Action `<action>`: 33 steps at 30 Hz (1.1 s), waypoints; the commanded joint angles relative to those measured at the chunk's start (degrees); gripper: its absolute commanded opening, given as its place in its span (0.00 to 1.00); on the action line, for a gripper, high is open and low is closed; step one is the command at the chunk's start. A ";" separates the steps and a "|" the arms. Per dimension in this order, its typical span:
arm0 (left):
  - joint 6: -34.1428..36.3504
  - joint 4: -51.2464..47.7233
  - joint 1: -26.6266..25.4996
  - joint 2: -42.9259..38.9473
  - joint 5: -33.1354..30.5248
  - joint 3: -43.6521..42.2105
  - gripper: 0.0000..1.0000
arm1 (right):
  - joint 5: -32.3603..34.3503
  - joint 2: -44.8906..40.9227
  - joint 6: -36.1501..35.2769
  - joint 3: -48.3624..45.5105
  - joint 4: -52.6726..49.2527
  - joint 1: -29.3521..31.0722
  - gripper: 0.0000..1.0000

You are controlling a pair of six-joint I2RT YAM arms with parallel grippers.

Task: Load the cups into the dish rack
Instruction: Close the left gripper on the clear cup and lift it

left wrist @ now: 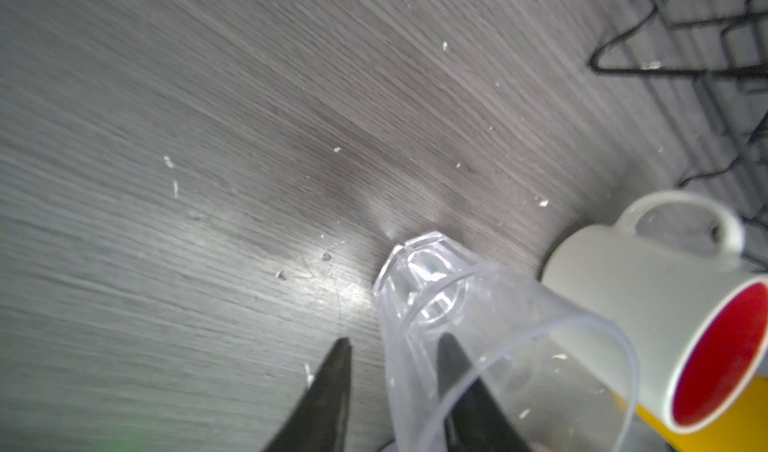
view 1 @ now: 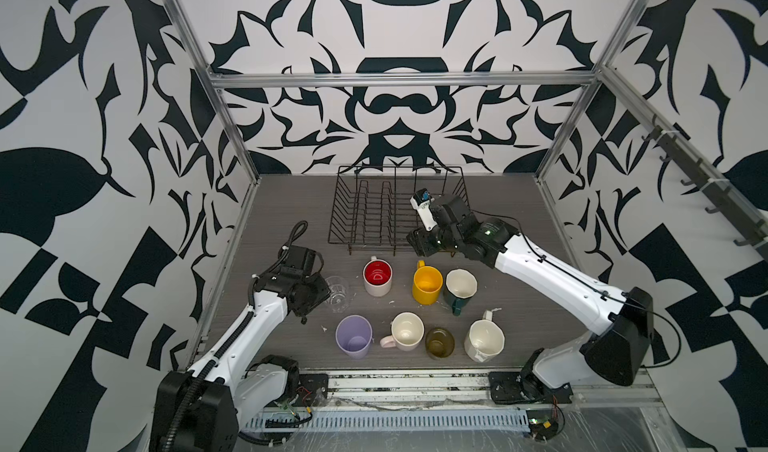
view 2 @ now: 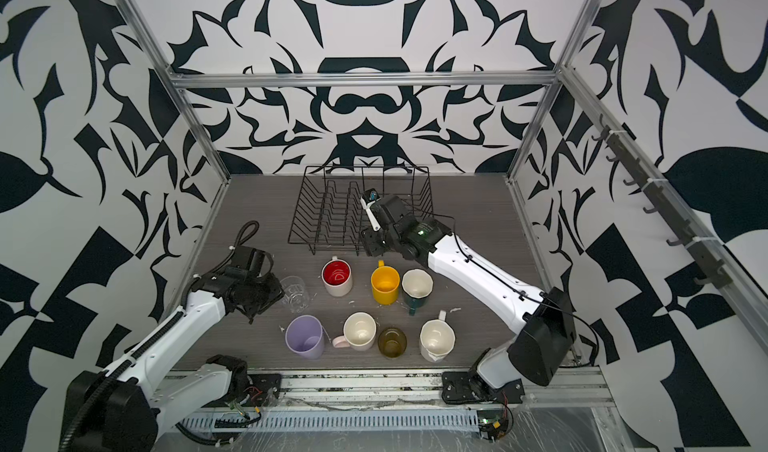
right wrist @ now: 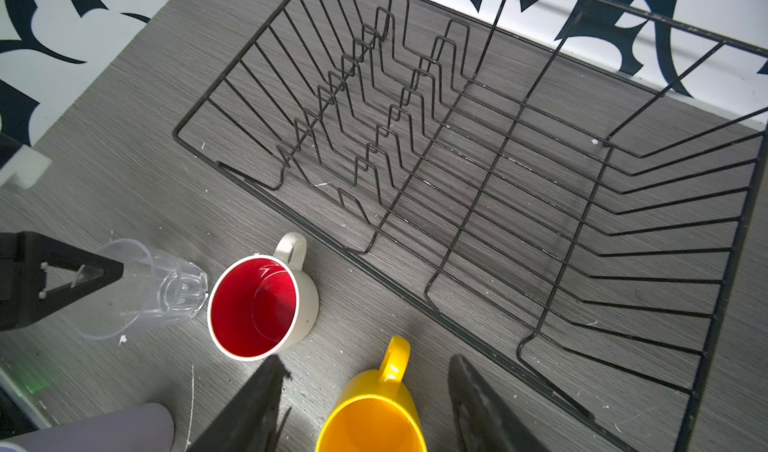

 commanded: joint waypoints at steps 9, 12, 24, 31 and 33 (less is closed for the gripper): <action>0.20 -4.27 -0.03 -2.59 -2.67 0.66 0.00 | -1.04 -1.15 0.36 -0.30 2.11 -0.63 0.66; -0.38 -7.67 -0.04 -6.46 -4.50 1.93 0.00 | -1.29 -1.48 0.43 -0.32 2.30 -0.63 0.66; 5.79 5.99 0.14 -21.25 2.54 11.65 0.00 | -24.03 -6.29 8.82 -5.16 18.56 -7.02 0.73; 5.63 27.05 1.53 -13.73 24.45 11.02 0.00 | -36.28 -10.11 14.95 -12.05 35.81 -10.19 0.84; 4.07 33.28 1.54 -11.11 29.26 11.11 0.00 | -41.01 -9.90 16.79 -12.81 40.11 -10.70 0.87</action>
